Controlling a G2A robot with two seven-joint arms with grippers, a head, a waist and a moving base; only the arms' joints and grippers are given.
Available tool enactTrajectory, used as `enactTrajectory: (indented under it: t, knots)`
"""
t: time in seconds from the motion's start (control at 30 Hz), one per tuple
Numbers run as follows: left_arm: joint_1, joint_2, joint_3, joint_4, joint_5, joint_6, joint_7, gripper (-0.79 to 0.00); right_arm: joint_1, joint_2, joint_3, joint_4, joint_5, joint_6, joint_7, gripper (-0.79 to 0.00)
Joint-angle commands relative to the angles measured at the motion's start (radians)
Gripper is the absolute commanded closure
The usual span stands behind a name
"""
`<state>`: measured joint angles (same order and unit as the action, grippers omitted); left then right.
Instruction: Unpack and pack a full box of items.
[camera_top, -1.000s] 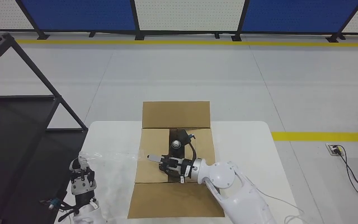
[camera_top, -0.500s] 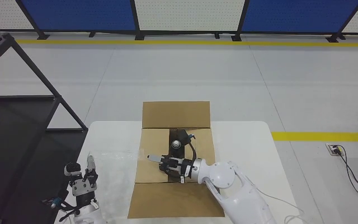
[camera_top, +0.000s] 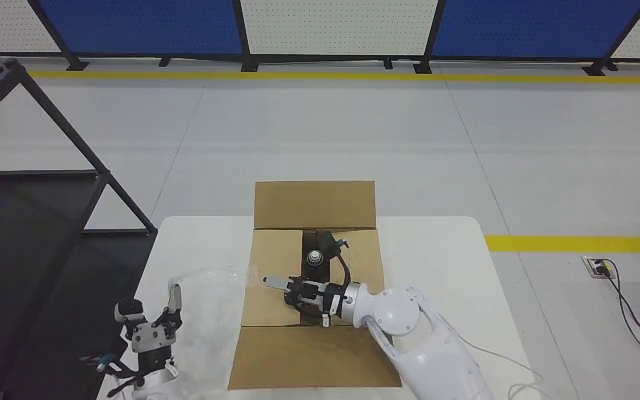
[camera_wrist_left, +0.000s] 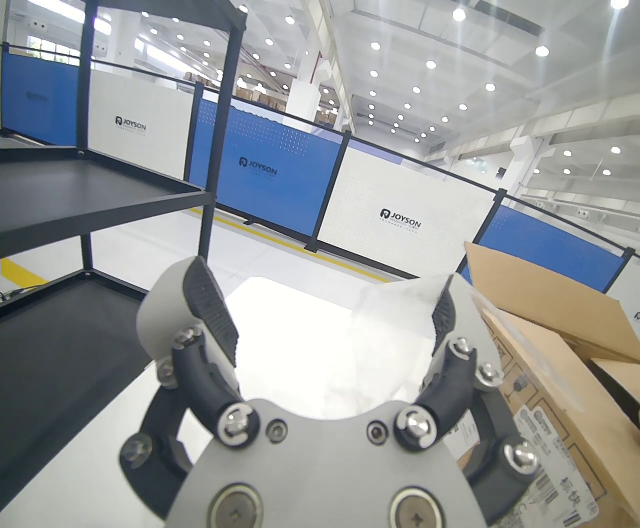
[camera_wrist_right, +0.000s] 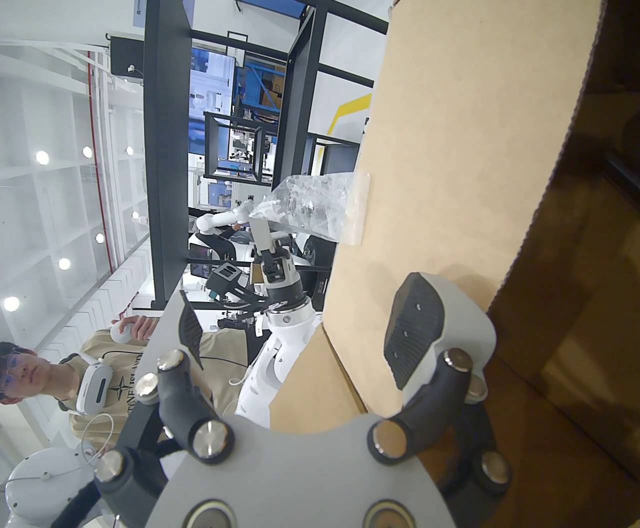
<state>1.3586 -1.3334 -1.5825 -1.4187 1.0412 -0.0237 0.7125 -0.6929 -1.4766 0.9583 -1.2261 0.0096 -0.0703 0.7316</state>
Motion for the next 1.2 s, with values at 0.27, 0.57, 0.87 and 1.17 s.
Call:
enactTrajectory:
  t: [0.27, 0.57, 0.87, 1.17]
  knots:
    - [0.04, 0.006, -0.039, -0.009, 0.045, -0.011, -0.015, -0.785, 0.001, -0.001, -0.002, 0.001, 0.0, 0.001, 0.003, -0.785]
    - [0.132, 0.012, -0.02, -0.063, 0.118, -0.137, -0.036, -0.785, 0.011, -0.006, -0.013, 0.003, 0.0, 0.007, 0.006, -0.785]
    - [0.193, 0.023, 0.021, -0.04, 0.18, -0.325, -0.112, -0.785, 0.027, -0.01, -0.022, 0.004, -0.005, 0.025, 0.01, -0.785]
    - [0.179, 0.022, -0.007, -0.042, 0.022, -0.331, -0.182, -0.785, 0.037, -0.015, -0.03, 0.015, -0.004, 0.028, 0.006, -0.785]
